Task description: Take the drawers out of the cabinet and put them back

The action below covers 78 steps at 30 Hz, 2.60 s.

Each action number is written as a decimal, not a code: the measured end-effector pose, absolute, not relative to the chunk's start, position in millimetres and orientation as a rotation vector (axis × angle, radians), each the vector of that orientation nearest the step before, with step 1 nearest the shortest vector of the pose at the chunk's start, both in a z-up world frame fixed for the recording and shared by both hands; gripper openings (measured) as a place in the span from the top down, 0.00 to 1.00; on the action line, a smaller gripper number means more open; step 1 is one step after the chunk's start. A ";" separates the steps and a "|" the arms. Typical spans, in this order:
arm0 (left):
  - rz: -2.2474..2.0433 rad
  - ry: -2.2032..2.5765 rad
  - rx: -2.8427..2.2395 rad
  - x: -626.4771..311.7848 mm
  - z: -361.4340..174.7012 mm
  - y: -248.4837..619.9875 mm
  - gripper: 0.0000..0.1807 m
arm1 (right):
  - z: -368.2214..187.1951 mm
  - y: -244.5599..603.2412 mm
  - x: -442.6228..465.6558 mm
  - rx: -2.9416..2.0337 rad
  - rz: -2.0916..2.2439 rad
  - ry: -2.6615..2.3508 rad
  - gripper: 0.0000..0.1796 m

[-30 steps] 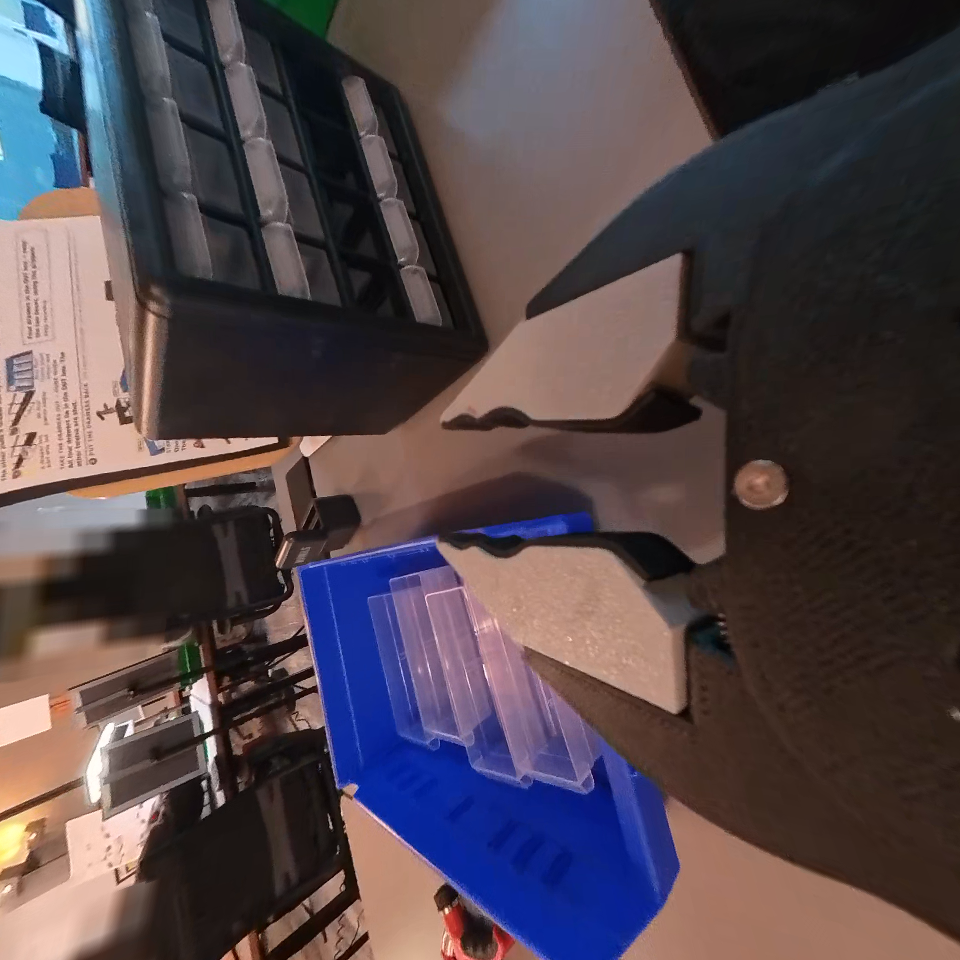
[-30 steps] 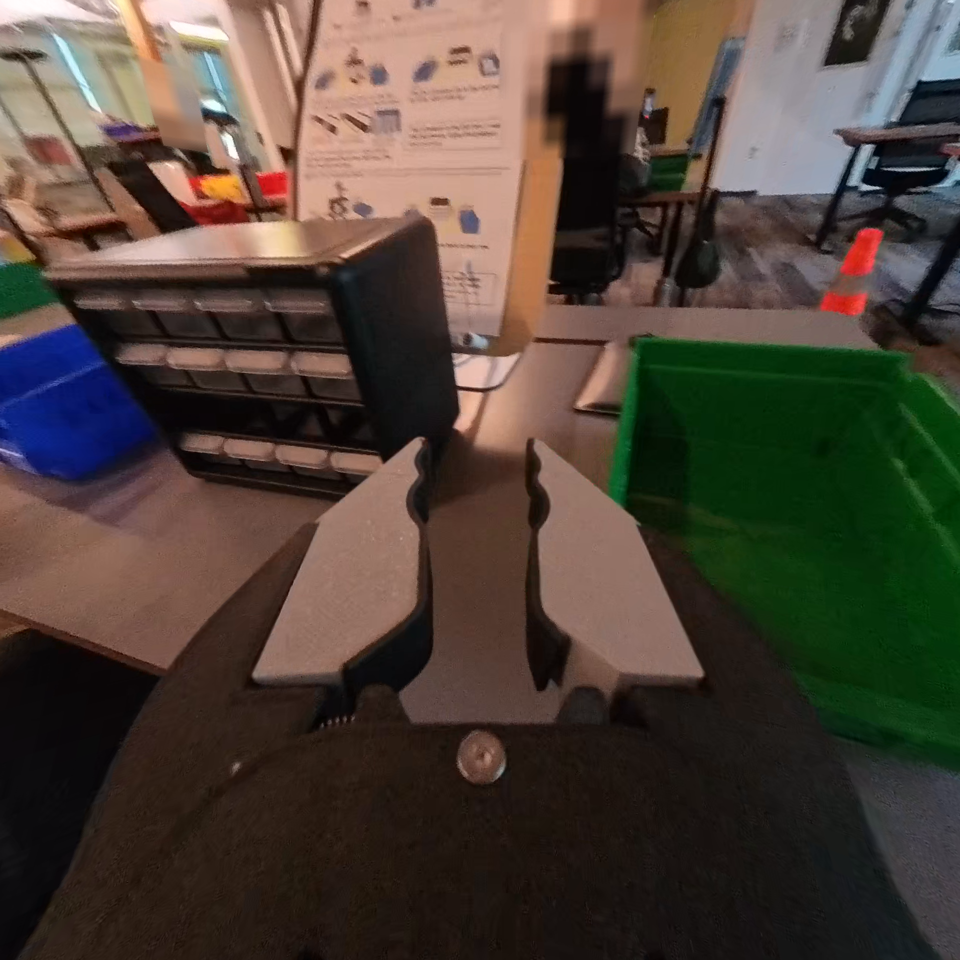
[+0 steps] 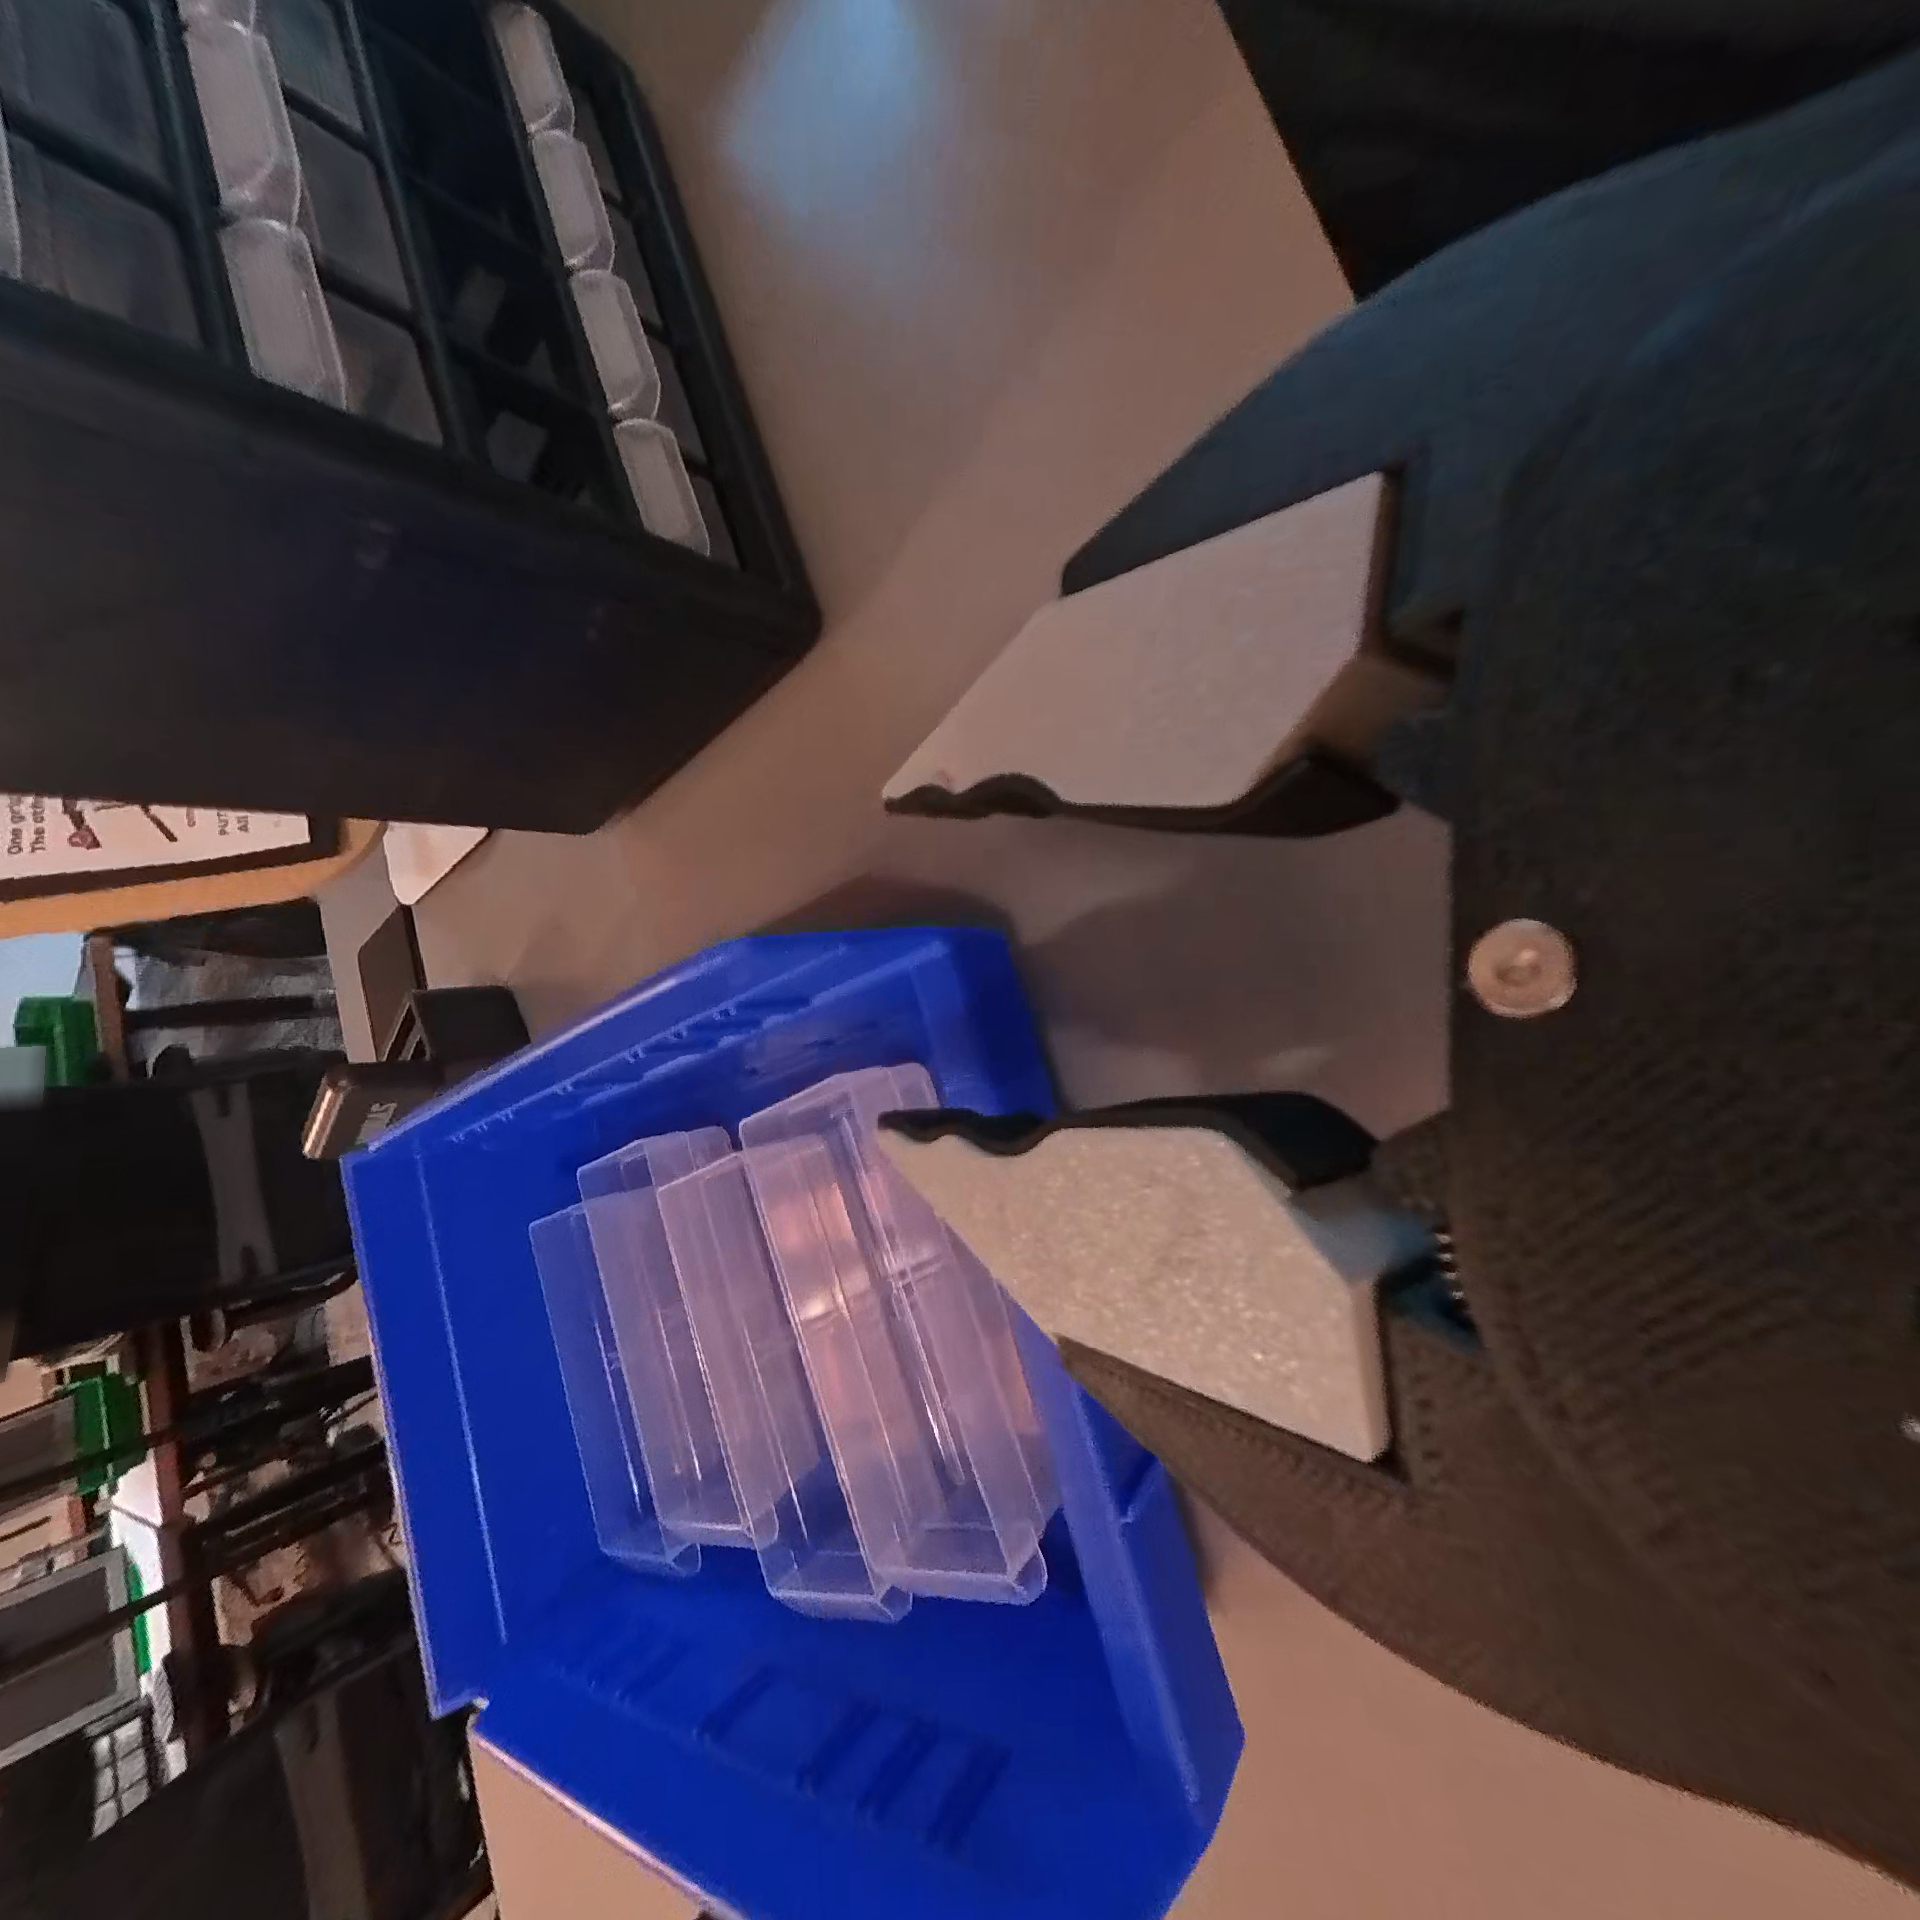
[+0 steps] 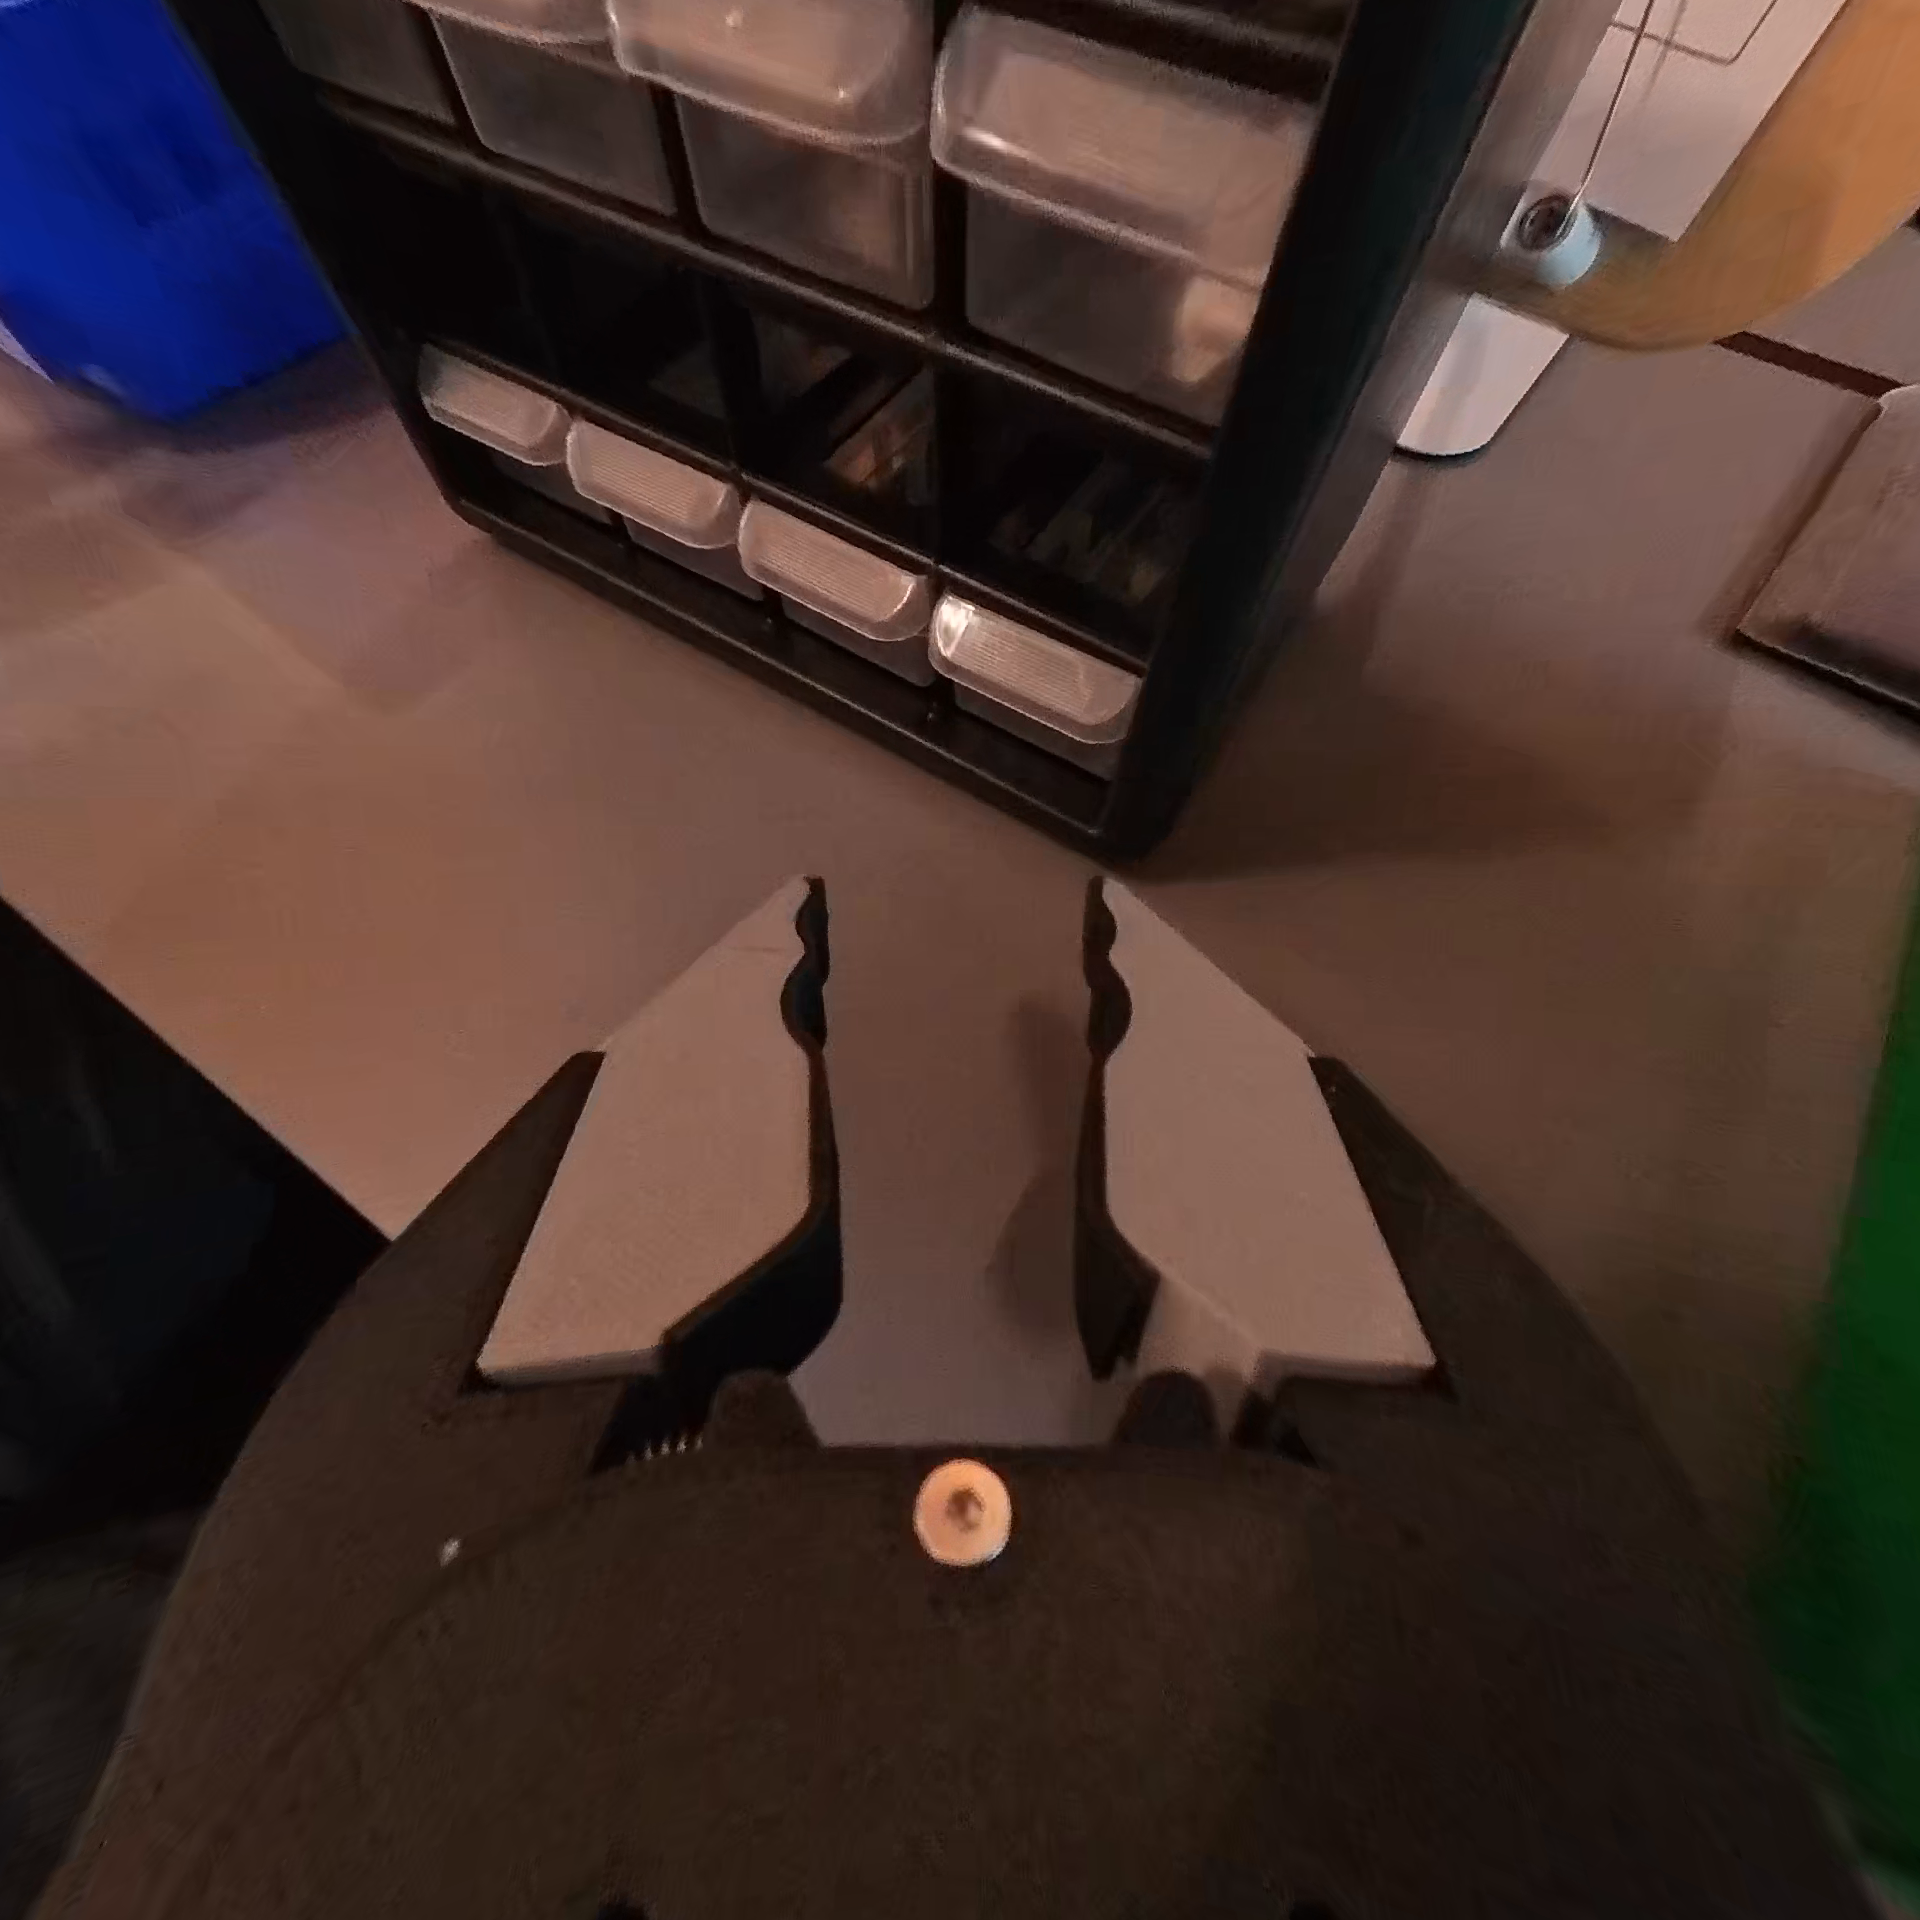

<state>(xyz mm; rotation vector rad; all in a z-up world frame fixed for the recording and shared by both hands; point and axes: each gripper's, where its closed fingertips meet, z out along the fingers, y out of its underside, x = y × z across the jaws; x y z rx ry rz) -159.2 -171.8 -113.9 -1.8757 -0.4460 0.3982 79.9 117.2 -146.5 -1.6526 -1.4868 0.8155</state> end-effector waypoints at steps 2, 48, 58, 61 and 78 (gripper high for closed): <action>0.405 -0.429 -1.898 -156.0 -117.9 -170.8 0.70 | -154.3 118.9 77.7 -1.663 0.806 -1.498 0.74; 0.411 0.115 -2.962 -276.1 -191.9 -195.2 0.96 | -181.1 120.1 66.8 -1.212 0.587 -1.789 0.82; 0.719 0.009 -2.619 -249.8 -92.2 -197.4 1.00 | -165.1 115.1 73.1 -1.111 0.584 -1.703 0.88; 0.754 0.094 -2.512 -213.1 -59.0 -194.6 1.00 | -153.3 110.3 78.0 -1.130 0.668 -1.658 0.90; -0.139 0.577 -2.515 27.9 -165.7 -58.7 0.95 | -78.5 2.9 74.3 -0.915 0.819 -1.815 0.99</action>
